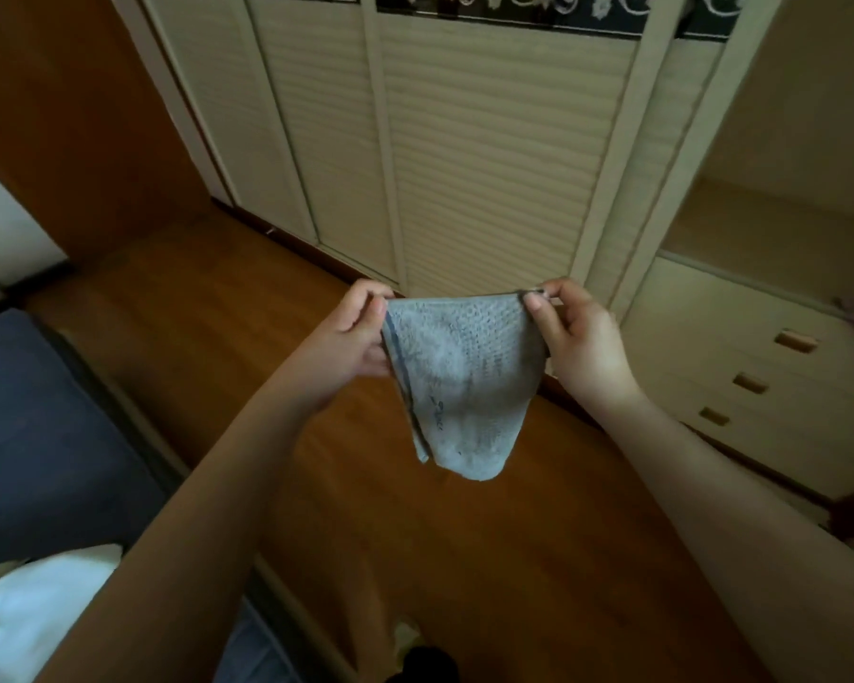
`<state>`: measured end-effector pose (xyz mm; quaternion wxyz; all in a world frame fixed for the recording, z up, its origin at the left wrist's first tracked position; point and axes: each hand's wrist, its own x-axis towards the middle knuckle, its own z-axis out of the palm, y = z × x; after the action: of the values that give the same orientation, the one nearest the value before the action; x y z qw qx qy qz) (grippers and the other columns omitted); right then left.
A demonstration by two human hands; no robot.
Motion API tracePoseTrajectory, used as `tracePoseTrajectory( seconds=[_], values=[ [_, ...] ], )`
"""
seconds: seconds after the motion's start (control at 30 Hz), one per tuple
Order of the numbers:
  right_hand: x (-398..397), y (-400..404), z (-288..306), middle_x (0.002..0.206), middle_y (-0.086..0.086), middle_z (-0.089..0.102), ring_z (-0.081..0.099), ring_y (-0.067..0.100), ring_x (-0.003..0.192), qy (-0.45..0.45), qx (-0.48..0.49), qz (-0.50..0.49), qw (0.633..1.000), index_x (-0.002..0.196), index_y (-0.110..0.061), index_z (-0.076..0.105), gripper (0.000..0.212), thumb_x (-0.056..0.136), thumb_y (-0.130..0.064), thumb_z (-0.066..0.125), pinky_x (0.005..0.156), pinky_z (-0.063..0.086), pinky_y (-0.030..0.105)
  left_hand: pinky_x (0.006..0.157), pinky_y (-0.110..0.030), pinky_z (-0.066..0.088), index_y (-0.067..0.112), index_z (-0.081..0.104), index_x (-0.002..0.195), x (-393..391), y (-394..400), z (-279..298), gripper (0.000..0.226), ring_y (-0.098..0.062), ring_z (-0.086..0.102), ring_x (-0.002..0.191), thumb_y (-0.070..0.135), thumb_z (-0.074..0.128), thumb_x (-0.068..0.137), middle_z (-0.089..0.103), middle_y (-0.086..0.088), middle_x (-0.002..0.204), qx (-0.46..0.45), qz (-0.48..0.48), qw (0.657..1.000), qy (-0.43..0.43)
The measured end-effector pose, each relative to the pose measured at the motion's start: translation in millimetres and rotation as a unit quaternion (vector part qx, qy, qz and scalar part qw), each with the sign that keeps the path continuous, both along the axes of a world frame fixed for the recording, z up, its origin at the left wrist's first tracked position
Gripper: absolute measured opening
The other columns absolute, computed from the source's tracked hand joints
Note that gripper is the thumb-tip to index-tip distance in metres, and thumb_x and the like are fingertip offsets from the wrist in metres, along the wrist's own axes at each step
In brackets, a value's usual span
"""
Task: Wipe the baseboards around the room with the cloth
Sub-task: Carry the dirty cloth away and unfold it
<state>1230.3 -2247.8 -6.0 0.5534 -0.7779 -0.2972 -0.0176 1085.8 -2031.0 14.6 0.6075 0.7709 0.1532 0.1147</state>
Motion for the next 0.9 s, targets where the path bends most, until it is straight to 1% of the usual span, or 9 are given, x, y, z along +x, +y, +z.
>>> tracePoseTrajectory(
  seconds=[0.1,0.17,0.2,0.27,0.33,0.43,0.57,0.8,0.9],
  values=[
    [18.0,45.6,0.0,0.065,-0.005,0.063,0.056,0.007,0.06,0.039,0.014,0.03,0.999,0.081,-0.032,0.06,0.018,0.097,-0.04,0.058,0.057,0.043,0.029,0.054,-0.018,0.054,0.044,0.051,0.104,9.7,37.2,-4.4,0.02,-0.006,0.071,0.069,0.042,0.032,0.106,0.07,0.016,0.081,0.007,0.028,1.0,0.007],
    [26.0,72.5,-0.7,0.067,-0.008,0.066,0.058,0.009,0.061,0.077,0.037,0.059,0.995,0.079,-0.034,0.063,0.018,0.097,-0.039,0.059,0.057,0.045,0.028,0.054,-0.021,0.056,0.034,0.056,0.104,16.8,57.9,-10.0,0.023,-0.002,0.069,0.066,0.041,0.034,0.106,0.07,0.009,0.082,-0.029,0.057,0.997,0.036],
    [29.0,85.0,-0.5,0.066,-0.008,0.066,0.058,0.009,0.059,0.1,0.057,0.072,0.991,0.078,-0.034,0.064,0.019,0.097,-0.038,0.06,0.054,0.044,0.025,0.059,-0.024,0.058,0.029,0.06,0.104,20.8,68.3,-12.8,0.026,-0.002,0.07,0.071,0.04,0.037,0.106,0.071,0.006,0.09,-0.068,0.065,0.994,0.051],
    [33.5,107.4,-1.2,0.066,-0.007,0.066,0.057,0.008,0.058,0.149,0.098,0.085,0.98,0.078,-0.032,0.065,0.02,0.096,-0.038,0.06,0.05,0.044,0.021,0.076,-0.036,0.061,0.023,0.07,0.106,26.2,89.6,-17.2,0.035,-0.018,0.072,0.093,0.042,0.041,0.104,0.071,-0.011,0.11,-0.169,0.049,0.982,0.065],
    [38.5,129.9,-0.8,0.072,-0.005,0.068,0.061,0.009,0.066,0.199,0.138,0.095,0.966,0.079,-0.028,0.065,0.019,0.095,-0.037,0.062,0.057,0.05,0.022,0.088,-0.041,0.059,0.024,0.071,0.115,26.5,109.4,-19.5,0.041,-0.031,0.067,0.109,0.052,0.045,0.099,0.067,-0.017,0.12,-0.226,0.011,0.972,0.065],
    [47.3,160.0,-0.4,0.081,0.003,0.07,0.067,0.017,0.08,0.256,0.178,0.115,0.943,0.084,-0.019,0.063,0.019,0.092,-0.036,0.064,0.073,0.057,0.03,0.091,-0.032,0.054,0.015,0.067,0.125,23.0,135.8,-32.3,0.045,-0.028,0.063,0.118,0.045,0.062,0.092,0.065,-0.016,0.128,-0.271,-0.037,0.96,0.067],
    [63.6,191.4,1.1,0.082,0.004,0.072,0.071,0.019,0.08,0.266,0.175,0.139,0.938,0.082,-0.019,0.067,0.02,0.094,-0.036,0.063,0.07,0.057,0.028,0.086,-0.027,0.055,0.007,0.072,0.112,25.5,158.9,-41.5,0.035,-0.026,0.066,0.113,0.025,0.075,0.083,0.069,-0.015,0.12,-0.295,-0.02,0.953,0.067],
    [113.7,238.3,-11.2,0.088,0.007,0.074,0.072,0.02,0.085,0.309,0.14,0.143,0.93,0.091,-0.012,0.069,0.022,0.099,-0.029,0.057,0.069,0.057,0.028,0.083,-0.041,0.06,0.032,0.064,0.12,61.2,191.5,-40.6,0.025,-0.026,0.07,0.104,0.033,0.06,0.095,0.072,-0.002,0.115,-0.185,0.013,0.982,0.039],
    [144.8,261.7,-21.7,0.101,0.013,0.074,0.071,0.023,0.097,0.35,0.158,0.162,0.909,0.098,-0.011,0.073,0.028,0.099,-0.032,0.055,0.076,0.057,0.03,0.078,-0.038,0.059,0.04,0.063,0.123,88.1,206.8,-38.7,0.028,-0.025,0.069,0.104,0.04,0.059,0.095,0.07,-0.001,0.118,-0.213,0.004,0.977,0.017]
  ],
)
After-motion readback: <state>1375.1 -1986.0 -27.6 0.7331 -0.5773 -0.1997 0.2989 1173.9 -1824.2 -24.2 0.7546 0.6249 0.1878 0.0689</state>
